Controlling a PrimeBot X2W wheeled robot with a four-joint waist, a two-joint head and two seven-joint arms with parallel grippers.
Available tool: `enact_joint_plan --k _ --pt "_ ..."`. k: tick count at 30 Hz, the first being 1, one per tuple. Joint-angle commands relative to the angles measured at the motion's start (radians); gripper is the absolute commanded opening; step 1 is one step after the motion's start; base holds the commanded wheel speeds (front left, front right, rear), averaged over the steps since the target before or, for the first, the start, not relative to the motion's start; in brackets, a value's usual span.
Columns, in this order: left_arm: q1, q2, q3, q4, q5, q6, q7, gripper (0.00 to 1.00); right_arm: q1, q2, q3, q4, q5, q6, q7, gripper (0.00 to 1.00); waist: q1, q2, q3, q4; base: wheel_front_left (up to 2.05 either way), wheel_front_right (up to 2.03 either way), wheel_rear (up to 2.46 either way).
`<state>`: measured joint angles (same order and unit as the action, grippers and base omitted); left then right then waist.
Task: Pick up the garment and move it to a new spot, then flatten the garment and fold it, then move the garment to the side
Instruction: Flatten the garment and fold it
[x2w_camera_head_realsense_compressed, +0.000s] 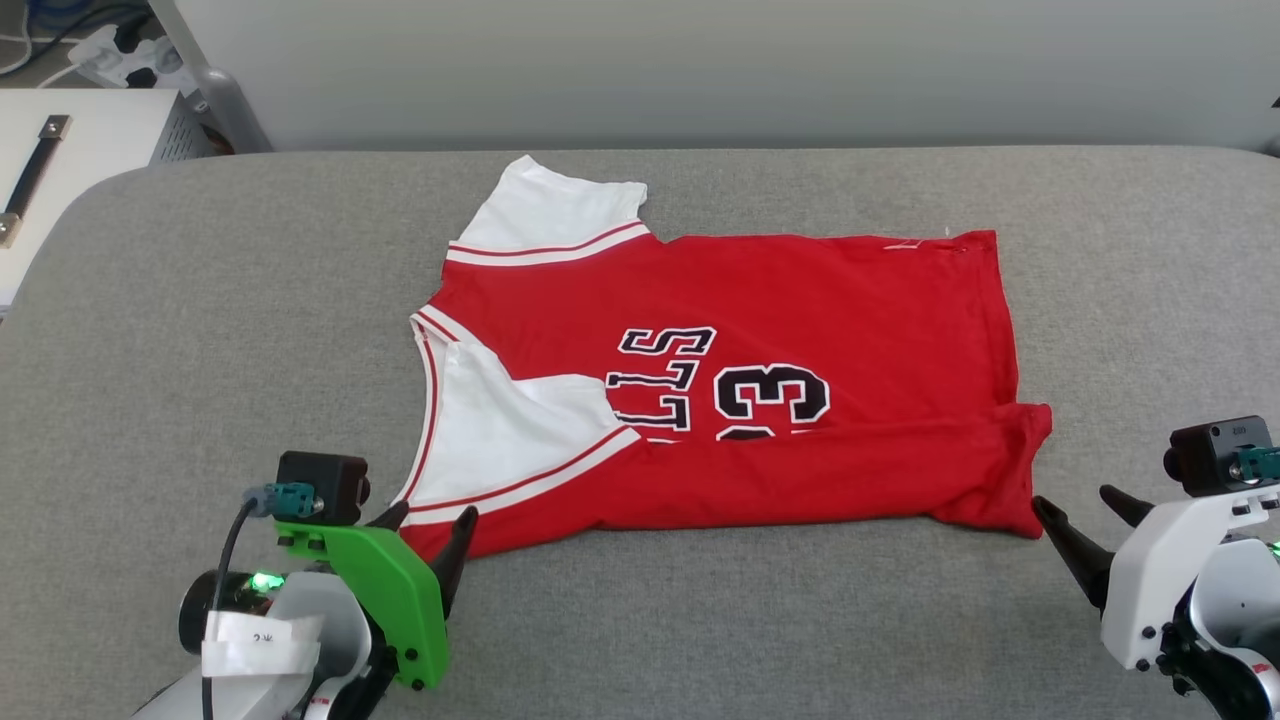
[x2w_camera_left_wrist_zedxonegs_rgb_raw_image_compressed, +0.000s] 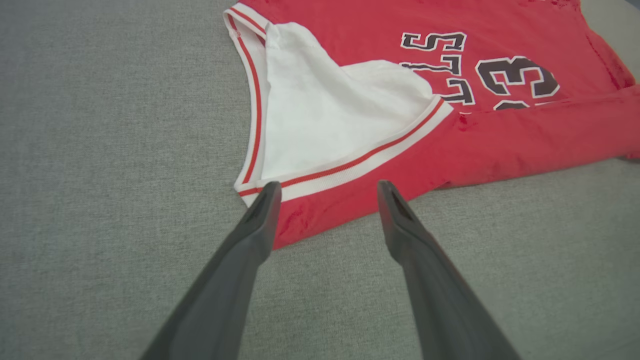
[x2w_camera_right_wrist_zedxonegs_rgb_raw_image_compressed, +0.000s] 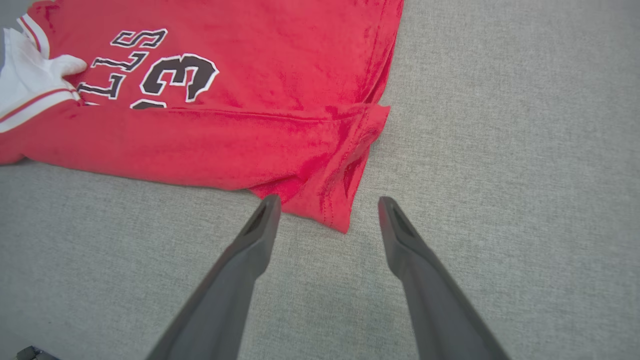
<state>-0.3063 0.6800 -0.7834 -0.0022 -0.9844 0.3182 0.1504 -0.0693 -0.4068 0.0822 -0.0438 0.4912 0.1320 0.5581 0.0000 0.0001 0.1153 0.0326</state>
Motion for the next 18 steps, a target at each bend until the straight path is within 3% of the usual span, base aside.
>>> enact_joint_plan --k 1,8,18 --pt "0.018 0.013 0.0 -0.021 0.001 0.024 0.008 1.0 0.023 0.019 -0.021 -0.035 -0.023 -0.001 0.033 1.0 0.0 -0.0001 0.017 -0.003 0.0 0.0 0.0" --pt "0.015 0.051 -0.013 -0.04 0.047 0.106 0.043 1.0 0.067 0.097 -0.084 -0.19 -0.077 -0.001 0.154 1.0 0.0 -0.0001 0.071 -0.02 0.0 0.0 0.0" --pt "-0.011 0.03 -0.008 0.038 0.059 0.136 0.041 1.0 0.068 0.132 -0.101 -0.271 -0.105 -0.001 0.207 1.0 0.0 -0.0001 0.137 -0.04 0.0 0.0 0.0"
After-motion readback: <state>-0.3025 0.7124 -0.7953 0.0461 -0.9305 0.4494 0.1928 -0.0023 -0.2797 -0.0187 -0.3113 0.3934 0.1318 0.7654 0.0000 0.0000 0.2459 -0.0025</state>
